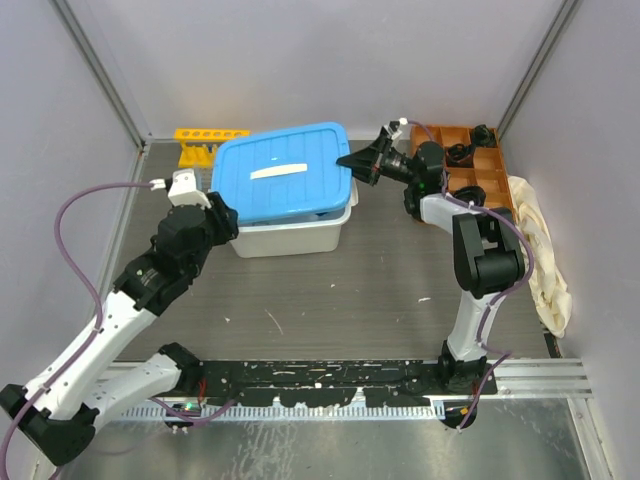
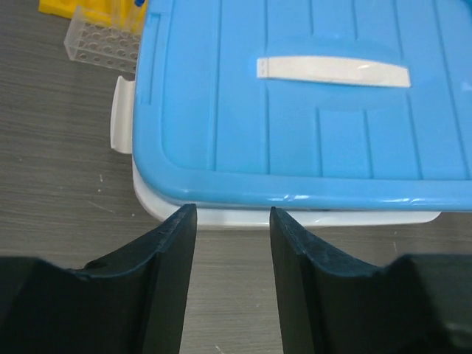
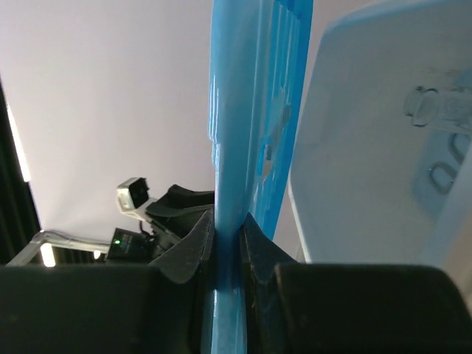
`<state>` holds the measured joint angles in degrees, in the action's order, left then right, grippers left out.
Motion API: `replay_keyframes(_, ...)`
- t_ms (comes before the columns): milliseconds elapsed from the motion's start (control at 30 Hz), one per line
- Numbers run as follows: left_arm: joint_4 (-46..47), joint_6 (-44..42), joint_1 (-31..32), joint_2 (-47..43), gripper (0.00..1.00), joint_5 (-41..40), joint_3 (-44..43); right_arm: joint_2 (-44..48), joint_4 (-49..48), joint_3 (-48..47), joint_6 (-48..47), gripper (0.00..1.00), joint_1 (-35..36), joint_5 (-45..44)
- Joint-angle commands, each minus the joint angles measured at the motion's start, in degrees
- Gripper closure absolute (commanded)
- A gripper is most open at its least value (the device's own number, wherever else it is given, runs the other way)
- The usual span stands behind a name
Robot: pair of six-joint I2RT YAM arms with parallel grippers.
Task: Organize the chemistry lab equipment
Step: Close the lid of the storage box.
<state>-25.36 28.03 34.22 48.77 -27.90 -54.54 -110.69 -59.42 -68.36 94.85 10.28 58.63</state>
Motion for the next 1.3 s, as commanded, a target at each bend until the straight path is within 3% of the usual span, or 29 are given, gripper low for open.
replay_keyframes(0, 2.97, -2.06, -0.20, 1.92, 0.49, 1.22, -5.51, 6.70, 15.64, -2.58, -14.95, 0.99, -0.09, -0.80)
replay_keyframes(200, 2.78, -3.16, -0.25, 3.48, 0.41, 2.32, -8.20, 5.72, 23.24, -5.10, -20.94, 0.99, 0.08, -1.35)
replay_keyframes(333, 1.09, -4.22, -0.63, 5.25, 0.40, 2.64, -10.22, 4.80, 24.35, -5.62, -22.26, 0.99, 0.22, -1.32)
replay_keyframes(467, 0.99, -4.73, -1.48, 6.42, 0.39, 3.73, -10.75, 4.61, 34.02, -7.98, -28.92, 0.99, 0.33, -1.92)
replay_keyframes(1000, 1.24, -4.25, -3.84, 9.84, 0.39, 8.01, -10.91, 5.84, 54.62, -10.74, -45.31, 0.99, 0.17, -5.83)
replay_keyframes(1267, 1.55, -3.53, -4.40, 10.42, 0.39, 9.34, -9.95, 6.20, 58.87, -12.15, -49.33, 0.99, -0.65, -5.54)
